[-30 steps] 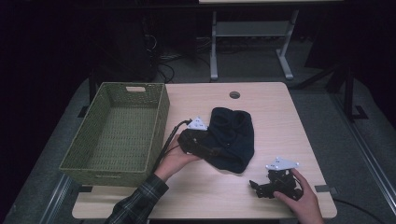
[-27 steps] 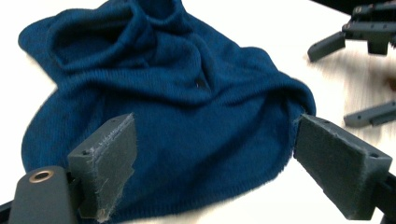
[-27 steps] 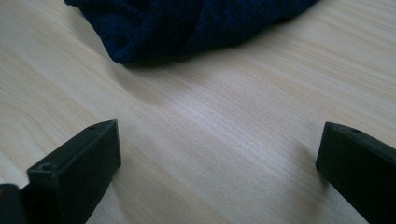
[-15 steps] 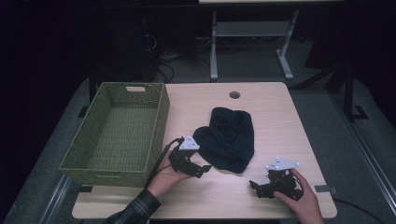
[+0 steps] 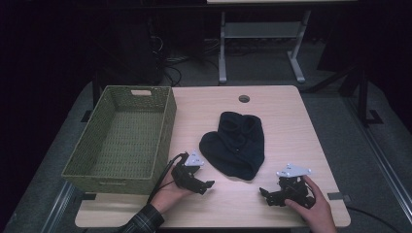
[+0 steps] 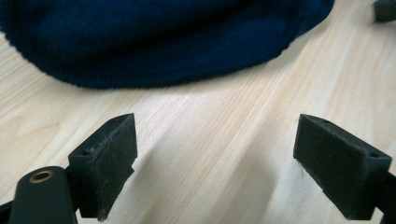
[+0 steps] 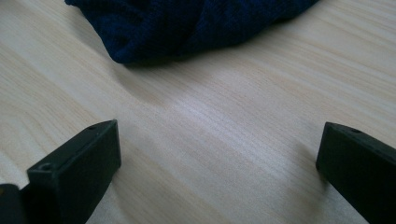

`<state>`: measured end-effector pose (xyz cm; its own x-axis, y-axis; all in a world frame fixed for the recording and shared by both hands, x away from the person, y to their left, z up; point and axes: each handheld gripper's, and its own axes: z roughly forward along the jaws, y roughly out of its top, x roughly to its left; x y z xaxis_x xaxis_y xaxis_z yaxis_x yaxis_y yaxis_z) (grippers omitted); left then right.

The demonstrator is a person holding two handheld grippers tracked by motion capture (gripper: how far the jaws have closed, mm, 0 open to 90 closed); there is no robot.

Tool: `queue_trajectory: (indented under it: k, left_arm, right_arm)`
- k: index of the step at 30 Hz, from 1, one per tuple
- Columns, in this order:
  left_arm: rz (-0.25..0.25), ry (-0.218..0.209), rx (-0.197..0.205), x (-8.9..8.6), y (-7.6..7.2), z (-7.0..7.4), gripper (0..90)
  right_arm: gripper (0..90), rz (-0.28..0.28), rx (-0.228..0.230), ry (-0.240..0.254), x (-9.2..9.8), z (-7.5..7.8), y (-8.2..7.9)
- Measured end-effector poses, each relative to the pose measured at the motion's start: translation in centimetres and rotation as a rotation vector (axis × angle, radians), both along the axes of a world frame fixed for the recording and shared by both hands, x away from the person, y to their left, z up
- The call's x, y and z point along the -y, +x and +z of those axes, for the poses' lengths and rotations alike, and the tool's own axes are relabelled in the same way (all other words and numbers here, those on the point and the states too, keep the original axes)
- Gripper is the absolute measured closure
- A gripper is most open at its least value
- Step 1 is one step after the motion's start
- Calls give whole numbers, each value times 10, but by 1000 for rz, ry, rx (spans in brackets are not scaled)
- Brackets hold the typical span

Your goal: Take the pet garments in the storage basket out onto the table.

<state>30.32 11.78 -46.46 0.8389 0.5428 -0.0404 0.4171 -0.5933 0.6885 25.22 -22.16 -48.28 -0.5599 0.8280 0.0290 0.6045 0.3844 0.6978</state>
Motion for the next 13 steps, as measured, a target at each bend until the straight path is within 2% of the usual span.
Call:
queue_trajectory:
  k: [4,7,13]
  left_arm:
    - [-4,34,-6,3,-2,-6,129]
    - [-6,38,19,4,-3,-8,127]
    - [-1,-16,53,-1,-6,-14,126]
  right_arm:
    - [0,0,0,0,0,0,0]
    - [0,0,0,0,0,0,0]
    - [0,0,0,0,0,0,0]
